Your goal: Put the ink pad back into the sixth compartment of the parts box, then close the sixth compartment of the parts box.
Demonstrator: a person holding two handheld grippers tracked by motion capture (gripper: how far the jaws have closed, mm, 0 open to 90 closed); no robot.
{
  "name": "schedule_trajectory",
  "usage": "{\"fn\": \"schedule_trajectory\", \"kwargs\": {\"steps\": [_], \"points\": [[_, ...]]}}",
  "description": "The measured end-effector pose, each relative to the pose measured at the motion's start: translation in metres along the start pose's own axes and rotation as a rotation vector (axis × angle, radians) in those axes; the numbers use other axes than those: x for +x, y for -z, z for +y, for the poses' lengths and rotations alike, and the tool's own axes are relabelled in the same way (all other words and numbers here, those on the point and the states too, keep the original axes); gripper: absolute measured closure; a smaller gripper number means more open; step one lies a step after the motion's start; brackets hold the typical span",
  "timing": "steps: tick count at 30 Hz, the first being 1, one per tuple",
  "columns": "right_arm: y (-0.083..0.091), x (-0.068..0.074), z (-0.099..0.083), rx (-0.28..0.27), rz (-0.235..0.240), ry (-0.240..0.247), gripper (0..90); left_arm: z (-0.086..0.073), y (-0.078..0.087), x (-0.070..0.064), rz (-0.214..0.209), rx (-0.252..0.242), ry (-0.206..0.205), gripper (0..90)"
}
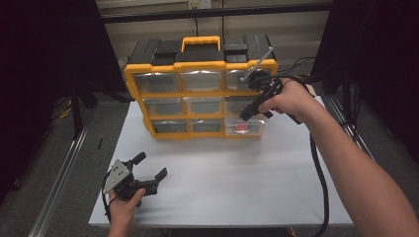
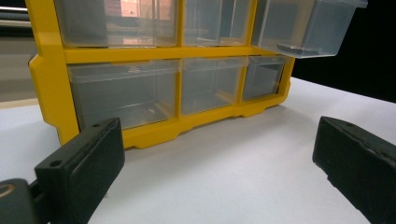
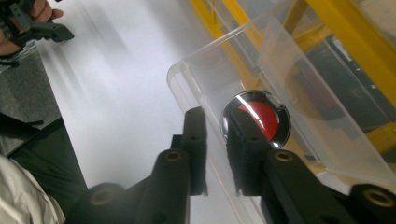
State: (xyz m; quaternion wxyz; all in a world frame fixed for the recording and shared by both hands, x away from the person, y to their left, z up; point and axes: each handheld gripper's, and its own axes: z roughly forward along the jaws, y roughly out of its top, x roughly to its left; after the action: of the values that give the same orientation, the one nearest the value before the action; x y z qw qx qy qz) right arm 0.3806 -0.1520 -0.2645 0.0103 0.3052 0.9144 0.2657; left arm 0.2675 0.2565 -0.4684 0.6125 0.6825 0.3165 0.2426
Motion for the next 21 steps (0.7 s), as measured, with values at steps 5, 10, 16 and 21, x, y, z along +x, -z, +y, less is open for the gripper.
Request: {"fn": "schedule_trajectory", "kwargs": {"steps": [5,10,16,21], "points": [[-0.0006,0.0021,-0.0029,-0.003,0.014,0.033,86.7,-0.0002,-0.0002,-0.0001,0.0,0.005,-0.003,2.3],[-0.0014,0.0039,-0.0055,0.007,0.028,0.057,89.6,-0.0008,-0.0002,-0.0004,0.006,0.0,0.008,2.3],[-0.0015,0.0052,-0.0088,0.009,0.033,0.071,90.0,-0.0008,-0.0002,-0.0008,0.008,0.003,0.009,2.3],[-0.0032,0.0061,-0.0097,0.008,0.03,0.08,90.0,-0.0008,-0.0004,-0.0015,-0.003,-0.002,0.014,2.3]]}}
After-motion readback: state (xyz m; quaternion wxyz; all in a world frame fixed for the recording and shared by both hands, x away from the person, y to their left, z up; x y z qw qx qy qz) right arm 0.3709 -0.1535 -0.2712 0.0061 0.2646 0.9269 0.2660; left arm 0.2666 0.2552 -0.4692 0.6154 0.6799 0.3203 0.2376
